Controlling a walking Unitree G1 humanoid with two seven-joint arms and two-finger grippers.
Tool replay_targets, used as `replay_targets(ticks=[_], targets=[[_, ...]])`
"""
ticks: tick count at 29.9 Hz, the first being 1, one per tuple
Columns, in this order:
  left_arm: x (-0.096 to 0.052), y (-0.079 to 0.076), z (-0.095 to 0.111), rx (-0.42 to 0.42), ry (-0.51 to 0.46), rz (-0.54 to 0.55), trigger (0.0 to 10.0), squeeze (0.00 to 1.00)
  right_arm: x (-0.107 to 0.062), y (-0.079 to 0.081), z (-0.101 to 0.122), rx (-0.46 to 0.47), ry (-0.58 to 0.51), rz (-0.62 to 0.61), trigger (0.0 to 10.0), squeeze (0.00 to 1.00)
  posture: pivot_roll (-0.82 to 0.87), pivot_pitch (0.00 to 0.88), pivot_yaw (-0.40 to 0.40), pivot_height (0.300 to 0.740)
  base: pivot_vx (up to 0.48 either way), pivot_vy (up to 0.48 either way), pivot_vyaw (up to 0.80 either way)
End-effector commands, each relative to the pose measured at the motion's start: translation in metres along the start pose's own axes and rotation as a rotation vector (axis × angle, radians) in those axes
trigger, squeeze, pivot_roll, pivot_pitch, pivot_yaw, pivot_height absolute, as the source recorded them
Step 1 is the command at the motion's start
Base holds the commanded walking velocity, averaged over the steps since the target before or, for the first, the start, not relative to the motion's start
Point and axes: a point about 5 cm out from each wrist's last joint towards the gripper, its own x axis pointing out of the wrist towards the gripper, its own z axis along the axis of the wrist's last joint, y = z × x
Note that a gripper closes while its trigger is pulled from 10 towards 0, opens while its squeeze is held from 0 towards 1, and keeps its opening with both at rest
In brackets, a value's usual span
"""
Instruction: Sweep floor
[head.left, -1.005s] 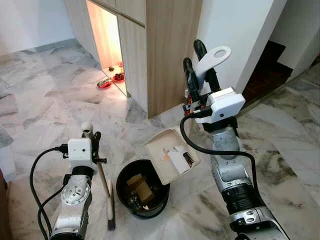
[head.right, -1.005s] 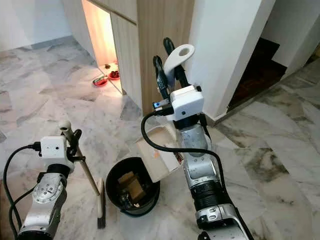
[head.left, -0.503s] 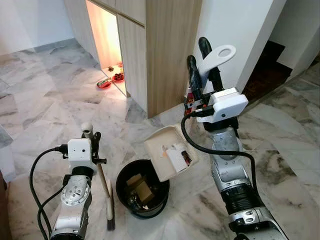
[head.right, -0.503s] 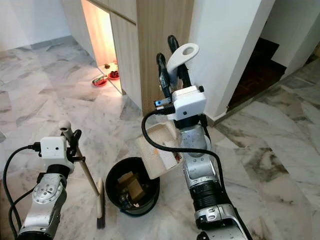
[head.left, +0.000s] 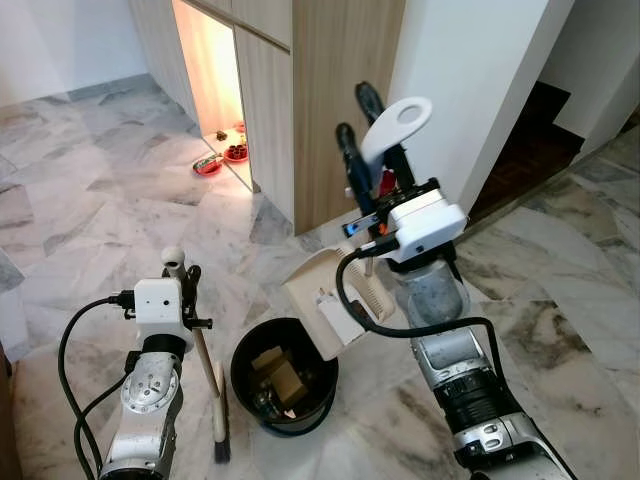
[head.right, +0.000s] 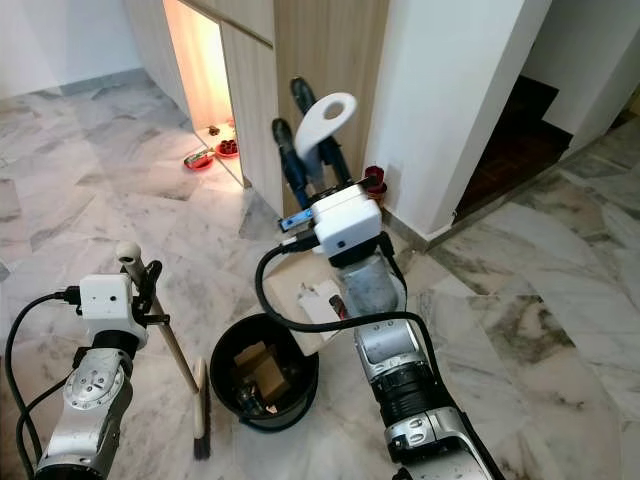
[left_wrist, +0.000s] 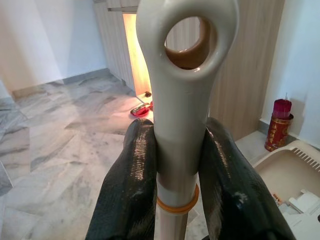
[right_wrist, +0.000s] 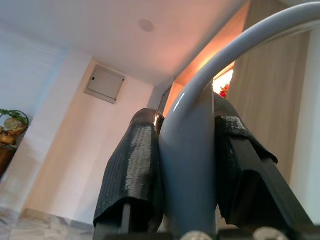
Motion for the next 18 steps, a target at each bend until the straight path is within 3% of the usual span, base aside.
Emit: replay_targets(ticks=[1, 18], targets=[[0.0025, 0.0019, 0.0117, 0.000, -0.061, -0.003, 10.0, 0.00, 0.0093, -0.0002, 0.0114, -0.009, -0.084, 0.009, 10.0, 0.00, 0.11, 0.000, -0.040, 0.740, 0.000, 0.000, 0.00], [0.0023, 0.0002, 0.0118, 0.009, -0.063, -0.011, 10.0, 0.00, 0.0079, 0.0094, 0.0106, -0.019, -0.087, 0.076, 10.0, 0.00, 0.12, 0.000, -0.047, 0.740, 0.000, 0.000, 0.00]])
